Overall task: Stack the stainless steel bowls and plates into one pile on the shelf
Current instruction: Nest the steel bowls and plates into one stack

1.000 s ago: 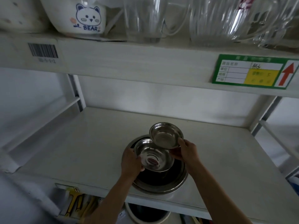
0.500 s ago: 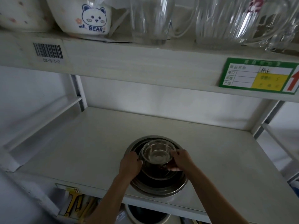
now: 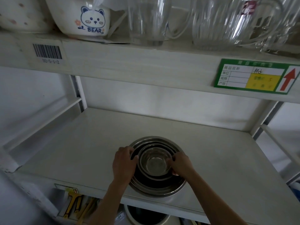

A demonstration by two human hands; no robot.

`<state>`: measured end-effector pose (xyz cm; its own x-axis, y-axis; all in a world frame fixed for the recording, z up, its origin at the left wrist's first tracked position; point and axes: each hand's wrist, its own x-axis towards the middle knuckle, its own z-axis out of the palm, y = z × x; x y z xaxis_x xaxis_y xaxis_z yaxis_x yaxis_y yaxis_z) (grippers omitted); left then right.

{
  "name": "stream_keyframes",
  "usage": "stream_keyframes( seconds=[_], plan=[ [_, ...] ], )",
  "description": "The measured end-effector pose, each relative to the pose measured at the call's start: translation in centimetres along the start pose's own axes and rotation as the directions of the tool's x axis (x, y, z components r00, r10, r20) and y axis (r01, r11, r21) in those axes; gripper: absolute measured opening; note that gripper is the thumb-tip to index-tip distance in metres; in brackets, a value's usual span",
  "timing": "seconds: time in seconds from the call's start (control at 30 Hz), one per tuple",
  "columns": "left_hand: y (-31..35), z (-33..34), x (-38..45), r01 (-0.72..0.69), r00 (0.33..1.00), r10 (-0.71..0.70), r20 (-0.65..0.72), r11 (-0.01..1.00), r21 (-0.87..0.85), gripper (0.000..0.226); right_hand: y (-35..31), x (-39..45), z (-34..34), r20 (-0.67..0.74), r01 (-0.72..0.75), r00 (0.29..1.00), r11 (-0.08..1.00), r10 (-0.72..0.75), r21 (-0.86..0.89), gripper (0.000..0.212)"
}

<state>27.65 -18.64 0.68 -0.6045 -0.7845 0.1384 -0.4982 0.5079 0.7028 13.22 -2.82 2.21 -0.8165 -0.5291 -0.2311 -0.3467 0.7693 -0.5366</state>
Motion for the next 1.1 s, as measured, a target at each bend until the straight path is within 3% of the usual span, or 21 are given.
stream_keyframes(
  seconds=[0.2, 0.33, 0.43, 0.5, 0.7, 1.1],
  plan=[
    [0.0, 0.8, 0.6, 0.055, 0.997, -0.060, 0.051, 0.993, 0.101, 0.078, 0.1, -0.4, -0.6, -0.154, 0.026, 0.987, 0.989, -0.049, -0.142, 0.026],
    [-0.1, 1.2, 1.4, 0.185, 0.971, -0.207, 0.122, 0.968, 0.170, 0.108, 0.7, -0.3, -0.3, -0.302, -0.072, 0.953, 0.966, -0.006, -0.248, 0.062],
    [-0.1, 1.8, 1.4, 0.233, 0.948, -0.268, 0.168, 0.951, 0.202, 0.118, 1.1, 0.2, 0.8, -0.225, -0.178, 0.962, 0.981, 0.157, -0.077, 0.086],
    [0.0, 2.2, 1.1, 0.244, 0.944, -0.280, 0.176, 0.948, 0.203, 0.119, 1.5, 0.3, 1.8, -0.187, -0.227, 0.957, 0.974, 0.222, -0.005, 0.091],
    [0.0, 2.7, 0.7, 0.252, 0.951, -0.279, 0.132, 0.949, 0.187, 0.113, 2.1, 0.1, 3.0, -0.262, -0.225, 0.934, 0.970, 0.241, 0.093, 0.083],
    [-0.5, 3.4, 0.7, 0.231, 0.967, -0.248, 0.061, 0.952, 0.201, 0.101, 2.3, 0.4, 3.6, -0.314, -0.206, 0.922, 0.974, 0.227, 0.097, 0.081]
  ],
)
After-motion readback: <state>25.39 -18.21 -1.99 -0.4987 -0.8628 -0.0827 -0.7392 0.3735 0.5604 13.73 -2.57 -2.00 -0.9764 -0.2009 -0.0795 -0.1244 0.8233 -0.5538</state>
